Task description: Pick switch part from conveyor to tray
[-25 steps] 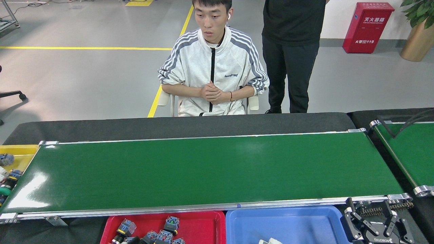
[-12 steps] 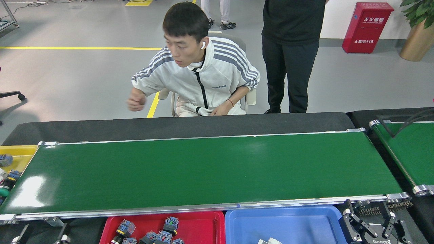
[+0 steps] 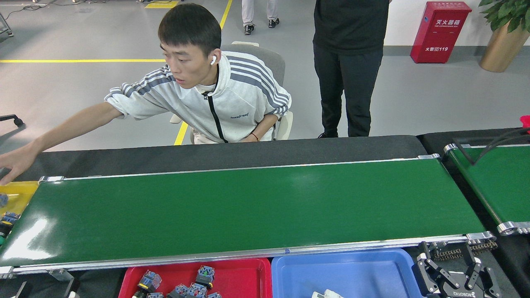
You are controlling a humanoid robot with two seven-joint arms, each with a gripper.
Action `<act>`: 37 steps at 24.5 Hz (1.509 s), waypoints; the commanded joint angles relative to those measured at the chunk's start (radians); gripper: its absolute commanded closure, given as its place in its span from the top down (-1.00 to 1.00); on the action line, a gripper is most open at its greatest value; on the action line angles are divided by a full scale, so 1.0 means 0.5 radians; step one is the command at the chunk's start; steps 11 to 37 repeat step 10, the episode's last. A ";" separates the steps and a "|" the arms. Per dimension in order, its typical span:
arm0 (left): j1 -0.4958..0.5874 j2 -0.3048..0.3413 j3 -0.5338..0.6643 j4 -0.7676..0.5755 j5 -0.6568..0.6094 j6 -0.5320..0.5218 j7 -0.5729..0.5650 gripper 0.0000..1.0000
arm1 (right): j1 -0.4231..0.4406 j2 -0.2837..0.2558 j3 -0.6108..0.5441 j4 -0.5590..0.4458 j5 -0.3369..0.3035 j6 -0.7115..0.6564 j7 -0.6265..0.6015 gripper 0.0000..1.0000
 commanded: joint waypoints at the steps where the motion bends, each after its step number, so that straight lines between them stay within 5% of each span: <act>1: -0.003 0.032 0.007 -0.016 -0.004 -0.010 0.013 1.00 | 0.001 0.005 -0.007 -0.026 0.005 0.009 -0.001 0.97; 37: -0.015 0.038 -0.036 -0.016 -0.004 -0.010 0.013 1.00 | 0.001 0.002 -0.007 -0.026 0.002 0.006 -0.001 0.97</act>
